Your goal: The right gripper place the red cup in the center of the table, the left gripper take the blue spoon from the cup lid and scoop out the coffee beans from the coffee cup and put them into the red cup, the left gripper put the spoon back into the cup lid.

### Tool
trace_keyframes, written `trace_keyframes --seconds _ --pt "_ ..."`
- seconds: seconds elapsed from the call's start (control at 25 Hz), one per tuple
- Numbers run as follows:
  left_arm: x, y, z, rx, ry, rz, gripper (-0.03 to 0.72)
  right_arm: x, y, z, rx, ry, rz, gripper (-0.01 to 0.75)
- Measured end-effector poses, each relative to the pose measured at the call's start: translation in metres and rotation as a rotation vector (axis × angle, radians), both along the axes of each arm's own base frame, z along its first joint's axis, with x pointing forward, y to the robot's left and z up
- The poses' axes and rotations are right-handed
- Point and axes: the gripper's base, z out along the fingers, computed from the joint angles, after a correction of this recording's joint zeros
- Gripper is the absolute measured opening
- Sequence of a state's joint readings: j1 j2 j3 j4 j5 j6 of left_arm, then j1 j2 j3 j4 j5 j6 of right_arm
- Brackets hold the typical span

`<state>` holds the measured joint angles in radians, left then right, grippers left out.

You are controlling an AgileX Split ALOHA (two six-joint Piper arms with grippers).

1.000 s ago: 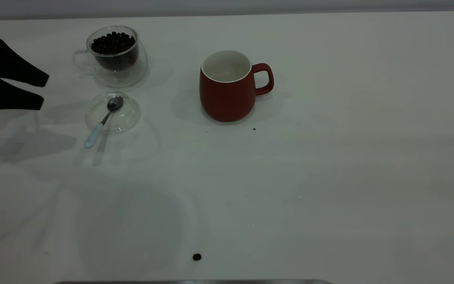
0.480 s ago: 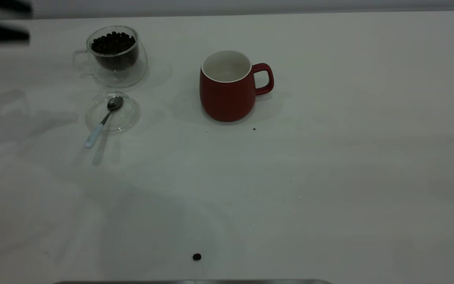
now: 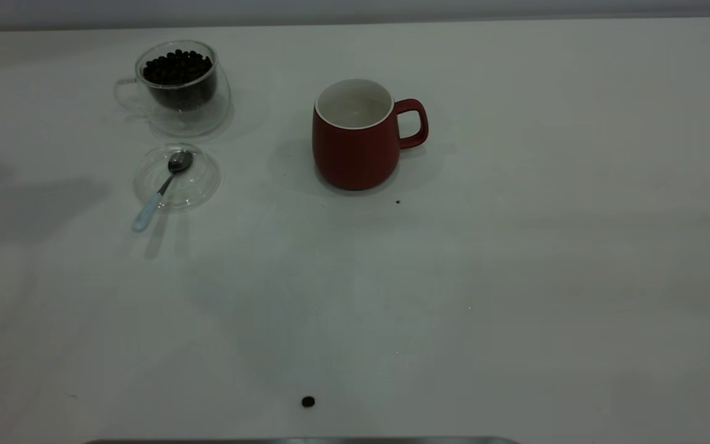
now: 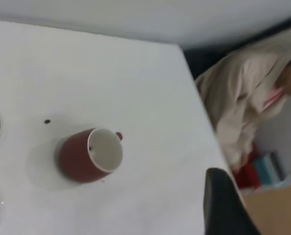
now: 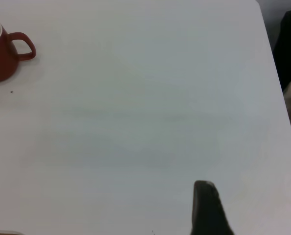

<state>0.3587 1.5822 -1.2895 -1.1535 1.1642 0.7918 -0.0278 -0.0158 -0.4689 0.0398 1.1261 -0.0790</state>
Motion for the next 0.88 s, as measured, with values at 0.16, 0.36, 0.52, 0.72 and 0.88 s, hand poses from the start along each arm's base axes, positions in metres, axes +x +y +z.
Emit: trace_keyframes --seconds 0.16,0.36,0.52,0.72,0.88 --pt "-0.041 -0.032 0.041 0.156 -0.124 -0.087 0.363 0.0 0.0 0.0 0.0 0.0 0.0 0.478" --pt "-0.091 -0.054 0.059 0.337 -0.191 -0.145 0.355 0.0 0.0 0.0 0.0 0.0 0.0 0.478" --pt "-0.131 -0.052 0.036 0.446 -0.071 -0.095 0.354 0.0 0.0 0.0 0.0 0.0 0.0 0.478" --pt "-0.189 -0.045 -0.026 0.636 0.082 0.015 0.354 0.0 0.0 0.0 0.0 0.0 0.0 0.478" --pt "-0.23 -0.038 -0.06 0.74 0.15 0.19 0.354 0.0 0.0 0.0 0.0 0.0 0.021 0.478"
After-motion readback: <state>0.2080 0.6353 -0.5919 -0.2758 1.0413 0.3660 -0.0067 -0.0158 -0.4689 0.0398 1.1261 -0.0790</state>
